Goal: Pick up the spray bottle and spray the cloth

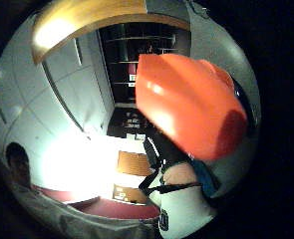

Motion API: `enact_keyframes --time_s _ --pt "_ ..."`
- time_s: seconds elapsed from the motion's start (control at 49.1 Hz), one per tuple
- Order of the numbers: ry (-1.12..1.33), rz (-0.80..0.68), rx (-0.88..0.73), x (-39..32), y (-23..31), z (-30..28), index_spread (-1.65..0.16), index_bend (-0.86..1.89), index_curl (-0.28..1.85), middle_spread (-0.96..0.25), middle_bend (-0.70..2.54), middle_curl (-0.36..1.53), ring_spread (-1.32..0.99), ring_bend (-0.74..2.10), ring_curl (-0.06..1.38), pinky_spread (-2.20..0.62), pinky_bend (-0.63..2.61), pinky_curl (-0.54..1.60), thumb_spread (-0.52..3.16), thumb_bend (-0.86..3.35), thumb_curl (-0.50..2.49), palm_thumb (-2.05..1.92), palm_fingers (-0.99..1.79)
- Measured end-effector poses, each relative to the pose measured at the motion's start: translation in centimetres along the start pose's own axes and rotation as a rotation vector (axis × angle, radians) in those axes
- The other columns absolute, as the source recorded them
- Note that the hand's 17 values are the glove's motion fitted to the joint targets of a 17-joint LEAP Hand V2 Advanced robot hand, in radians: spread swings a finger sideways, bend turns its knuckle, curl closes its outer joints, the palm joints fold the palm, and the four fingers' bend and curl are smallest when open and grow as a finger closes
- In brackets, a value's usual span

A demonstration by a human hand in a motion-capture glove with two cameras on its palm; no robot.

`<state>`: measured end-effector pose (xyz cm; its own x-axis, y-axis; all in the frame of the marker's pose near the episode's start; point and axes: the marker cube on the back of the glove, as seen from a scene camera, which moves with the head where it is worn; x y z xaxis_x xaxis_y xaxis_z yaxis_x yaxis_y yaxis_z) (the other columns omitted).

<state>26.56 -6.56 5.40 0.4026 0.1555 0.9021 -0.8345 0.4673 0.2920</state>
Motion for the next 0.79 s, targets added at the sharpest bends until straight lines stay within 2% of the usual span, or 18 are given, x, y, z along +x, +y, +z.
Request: enact_keyframes --time_s 0.122,0.326,0.387,0.428,0.53,0.693,0.795 --pt "-0.027 0.021 -0.005 0.0 -0.8 0.9 -0.29 0.15 0.21 -0.06 0.32 0.36 -0.07 0.43 0.29 0.06 0.39 0.34 0.95 -0.03 0.37 0.65 0.32" --pt "-0.048 0.03 0.013 -0.3 -2.2 2.3 -0.27 0.23 0.29 -0.11 0.35 0.38 -0.11 0.45 0.3 0.01 0.23 0.3 0.93 -0.03 0.37 0.67 0.79" --pt "-0.037 0.03 0.016 -0.4 -2.6 2.6 -0.26 0.21 0.31 -0.12 0.33 0.38 -0.12 0.44 0.3 0.0 0.2 0.3 0.93 -0.03 0.37 0.67 0.82" --pt "-0.027 0.028 0.015 -0.4 -3.0 2.8 -0.25 0.25 0.33 -0.13 0.35 0.38 -0.14 0.49 0.32 -0.02 0.16 0.29 0.93 0.0 0.38 0.72 1.03" --pt "0.006 0.027 0.005 -0.6 -4.0 3.3 -0.23 0.27 0.37 -0.14 0.38 0.41 -0.16 0.5 0.34 -0.06 0.17 0.3 0.88 0.03 0.43 0.85 1.23" --pt "0.1 -0.037 -0.101 -1.6 -5.3 4.4 -0.19 0.31 0.44 -0.15 0.49 0.46 -0.2 0.49 0.37 -0.13 0.18 0.31 0.61 0.01 0.53 0.96 1.33" --pt "0.171 -0.109 -0.231 -2.3 -4.5 6.2 -0.16 0.37 0.47 -0.13 0.54 0.48 -0.2 0.5 0.39 -0.15 0.19 0.32 0.47 -0.02 0.58 0.97 1.38"
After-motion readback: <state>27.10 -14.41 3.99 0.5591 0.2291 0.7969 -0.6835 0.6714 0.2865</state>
